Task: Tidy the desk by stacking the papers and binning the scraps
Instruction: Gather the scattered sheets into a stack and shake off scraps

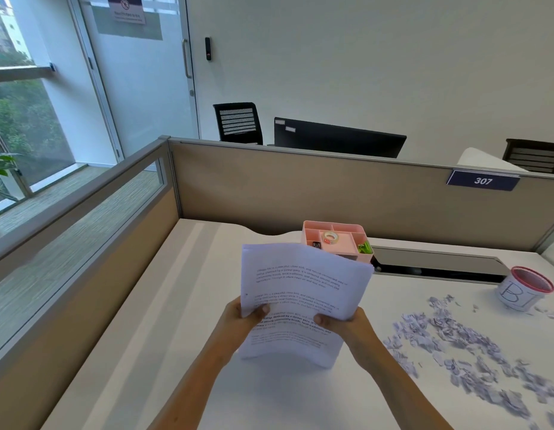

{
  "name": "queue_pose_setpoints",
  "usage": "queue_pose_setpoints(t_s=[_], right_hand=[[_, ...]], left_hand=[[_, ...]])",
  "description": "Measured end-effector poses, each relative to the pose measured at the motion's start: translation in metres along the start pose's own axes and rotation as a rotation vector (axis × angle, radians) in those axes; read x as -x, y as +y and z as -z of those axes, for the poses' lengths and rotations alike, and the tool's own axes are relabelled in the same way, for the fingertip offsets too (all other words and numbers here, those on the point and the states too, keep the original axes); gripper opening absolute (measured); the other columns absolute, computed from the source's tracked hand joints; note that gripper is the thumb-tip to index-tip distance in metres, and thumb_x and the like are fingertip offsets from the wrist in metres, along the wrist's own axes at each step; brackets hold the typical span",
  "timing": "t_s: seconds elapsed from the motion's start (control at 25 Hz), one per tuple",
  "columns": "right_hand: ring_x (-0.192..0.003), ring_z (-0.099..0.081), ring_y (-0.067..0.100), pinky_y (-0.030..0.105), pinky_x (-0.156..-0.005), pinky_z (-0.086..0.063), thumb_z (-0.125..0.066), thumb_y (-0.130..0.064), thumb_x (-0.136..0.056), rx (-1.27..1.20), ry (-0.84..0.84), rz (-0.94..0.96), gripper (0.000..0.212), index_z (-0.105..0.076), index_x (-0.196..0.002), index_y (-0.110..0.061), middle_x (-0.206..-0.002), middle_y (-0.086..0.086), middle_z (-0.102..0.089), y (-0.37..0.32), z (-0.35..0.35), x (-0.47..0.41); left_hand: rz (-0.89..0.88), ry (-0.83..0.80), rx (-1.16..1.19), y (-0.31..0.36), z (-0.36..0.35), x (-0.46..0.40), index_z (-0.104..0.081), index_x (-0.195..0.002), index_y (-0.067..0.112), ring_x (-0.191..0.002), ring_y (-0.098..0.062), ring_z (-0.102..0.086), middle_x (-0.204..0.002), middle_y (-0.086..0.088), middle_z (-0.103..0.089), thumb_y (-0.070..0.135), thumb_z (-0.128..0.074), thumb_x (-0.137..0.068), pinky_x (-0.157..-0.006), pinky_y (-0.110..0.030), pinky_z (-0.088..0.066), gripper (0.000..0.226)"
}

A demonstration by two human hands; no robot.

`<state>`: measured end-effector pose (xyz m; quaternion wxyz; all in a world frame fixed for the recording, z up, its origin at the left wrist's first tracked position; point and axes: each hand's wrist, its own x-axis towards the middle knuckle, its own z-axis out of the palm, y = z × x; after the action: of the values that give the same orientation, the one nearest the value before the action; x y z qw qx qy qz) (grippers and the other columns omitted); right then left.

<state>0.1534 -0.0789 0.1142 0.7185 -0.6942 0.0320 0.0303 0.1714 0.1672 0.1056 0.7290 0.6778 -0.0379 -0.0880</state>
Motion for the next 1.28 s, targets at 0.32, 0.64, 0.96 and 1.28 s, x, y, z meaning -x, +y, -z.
queue_pose_setpoints(t_s=[0.32,0.64,0.96,1.28], right_hand=[[-0.084,-0.072,0.018,0.029,-0.067,-0.058,-0.09,-0.021,-0.056,0.034,0.015,0.021,0.042,-0.074,-0.095,-0.02,-0.095,0.002,-0.076,-0.008,-0.005,-0.009],[-0.088,-0.071,0.025,0.03,-0.07,-0.058,-0.082,-0.014,-0.072,0.156,0.105,-0.007,0.022,-0.074,-0.092,-0.016,-0.09,0.003,-0.076,0.008,-0.001,-0.002],[-0.081,-0.064,0.02,0.024,-0.065,-0.049,-0.076,-0.013,-0.078,0.733,-0.194,0.031,0.011,-0.071,-0.086,-0.018,-0.086,-0.002,-0.07,-0.08,0.01,-0.015],[-0.066,-0.07,0.008,0.016,-0.053,-0.048,-0.08,-0.036,-0.072,0.916,-0.227,0.129,0.014,-0.069,-0.072,-0.027,-0.071,-0.01,-0.072,-0.123,0.013,-0.015]], left_hand=[[-0.035,0.023,-0.007,0.011,0.004,0.002,-0.064,-0.113,0.026,-0.096,-0.017,-0.07,-0.107,0.004,-0.073,0.038,-0.078,-0.071,-0.08,-0.037,-0.058,0.046],[-0.011,0.122,-0.181,0.003,0.002,0.007,-0.056,-0.119,0.03,-0.108,-0.022,-0.064,-0.115,0.005,-0.068,0.035,-0.073,-0.08,-0.093,-0.048,-0.052,0.043],[-0.462,0.123,-1.09,0.127,0.021,-0.009,-0.032,-0.14,0.039,-0.141,-0.011,-0.022,-0.146,0.015,-0.037,0.049,-0.073,-0.072,-0.109,-0.043,-0.021,0.079],[0.002,-0.13,-0.55,0.099,0.042,0.002,-0.071,-0.095,0.022,-0.084,-0.023,-0.07,-0.093,0.001,-0.074,0.048,-0.068,-0.078,-0.082,-0.039,-0.054,0.032]])
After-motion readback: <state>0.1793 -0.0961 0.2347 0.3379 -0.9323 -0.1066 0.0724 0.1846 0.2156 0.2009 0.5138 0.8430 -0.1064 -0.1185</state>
